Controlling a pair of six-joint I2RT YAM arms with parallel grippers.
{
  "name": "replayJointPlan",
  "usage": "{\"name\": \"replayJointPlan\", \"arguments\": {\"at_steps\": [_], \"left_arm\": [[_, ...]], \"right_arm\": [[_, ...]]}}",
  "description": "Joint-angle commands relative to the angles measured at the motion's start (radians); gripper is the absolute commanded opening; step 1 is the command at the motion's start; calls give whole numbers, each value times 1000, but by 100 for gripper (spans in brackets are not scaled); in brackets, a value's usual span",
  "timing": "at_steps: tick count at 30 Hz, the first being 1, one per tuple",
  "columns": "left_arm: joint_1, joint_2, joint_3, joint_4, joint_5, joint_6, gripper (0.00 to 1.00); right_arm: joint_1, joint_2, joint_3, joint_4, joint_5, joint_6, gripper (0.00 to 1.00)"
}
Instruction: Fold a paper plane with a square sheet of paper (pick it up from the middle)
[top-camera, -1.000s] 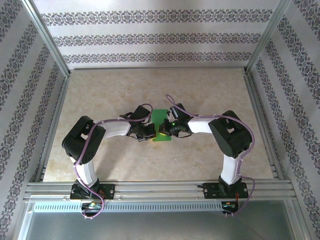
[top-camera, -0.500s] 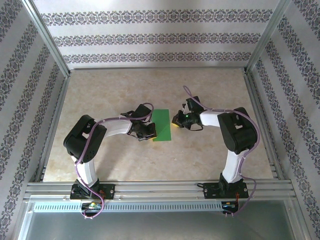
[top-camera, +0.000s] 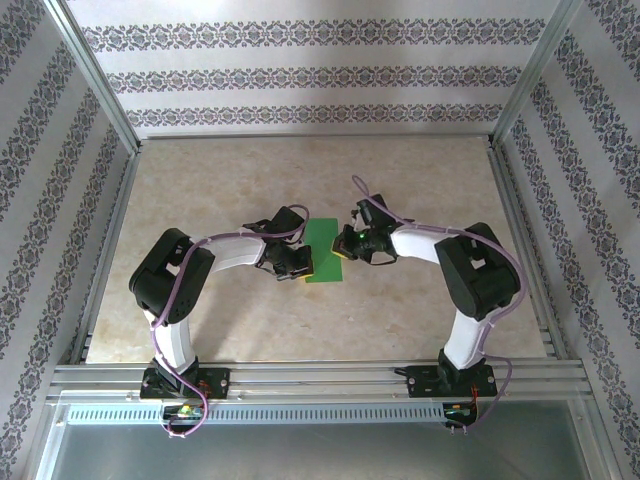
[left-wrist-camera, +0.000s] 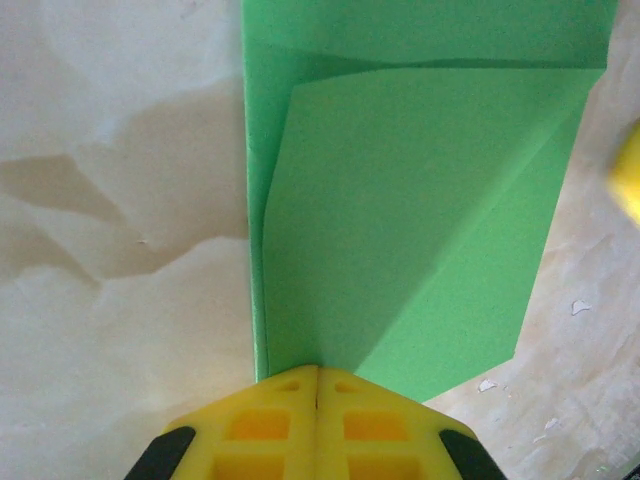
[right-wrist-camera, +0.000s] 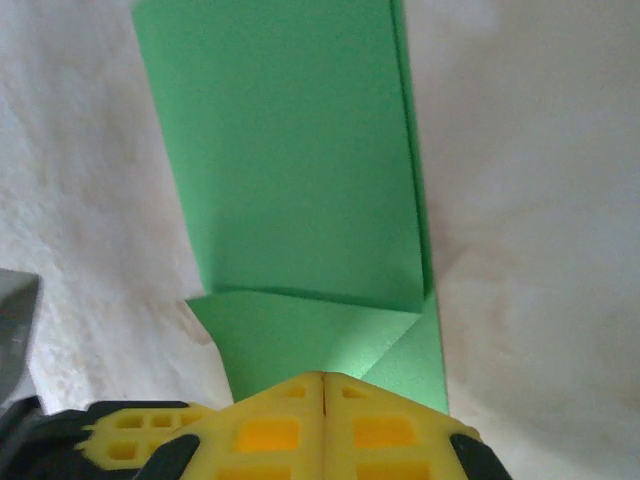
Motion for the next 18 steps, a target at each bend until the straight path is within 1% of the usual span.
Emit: {"name": "replayJointPlan", "arguments": {"at_steps": [1,5,9,16,18], "left_arm": [[9,56,-20,-126,-54,26,0],[9,48,-15,-120,-43,34,0],[9,40,4,-121,-28,43,0],[9,50,10,-132,-34,49,0],[9,54,12,-134,-33,53,0]], "right_arm": [[-2,55,28,22,-6,29,2],[-8,103,47,-23,38,4,2],[-18,104,12,-13,35,20,2],[-19,-26,13,73,-33,35,2],[-17,-32,31,82,-47,23,2]]}}
